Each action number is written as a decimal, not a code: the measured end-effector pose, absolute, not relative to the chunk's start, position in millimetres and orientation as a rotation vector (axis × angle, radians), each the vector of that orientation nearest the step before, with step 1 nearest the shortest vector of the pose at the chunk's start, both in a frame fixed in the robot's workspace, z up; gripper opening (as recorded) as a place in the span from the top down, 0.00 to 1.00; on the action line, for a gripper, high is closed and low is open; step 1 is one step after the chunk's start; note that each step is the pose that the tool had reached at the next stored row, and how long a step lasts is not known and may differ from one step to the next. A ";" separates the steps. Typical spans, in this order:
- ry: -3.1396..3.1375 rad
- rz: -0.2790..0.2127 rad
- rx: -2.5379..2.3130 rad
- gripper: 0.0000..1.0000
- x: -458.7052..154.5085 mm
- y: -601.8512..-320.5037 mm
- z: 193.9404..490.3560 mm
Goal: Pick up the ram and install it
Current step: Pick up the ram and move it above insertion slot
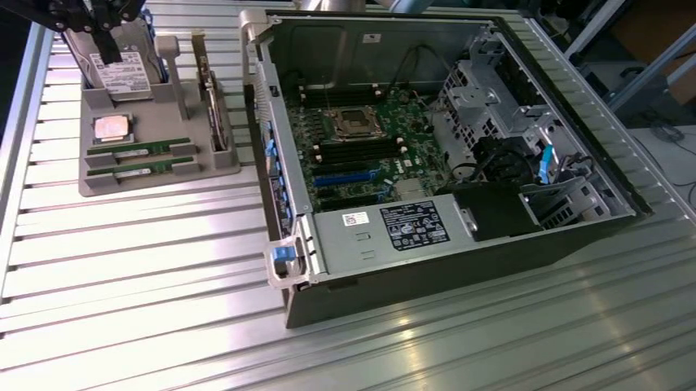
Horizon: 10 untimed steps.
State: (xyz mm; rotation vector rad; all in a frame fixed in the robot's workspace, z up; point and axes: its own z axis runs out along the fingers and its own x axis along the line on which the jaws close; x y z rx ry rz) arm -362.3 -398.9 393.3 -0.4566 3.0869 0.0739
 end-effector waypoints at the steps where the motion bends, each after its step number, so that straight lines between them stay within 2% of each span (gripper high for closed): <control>1: 3.083 0.074 -0.487 0.89 -362.3 -398.9 393.3; 10: 3.046 0.076 -0.694 0.89 -362.3 -398.9 393.3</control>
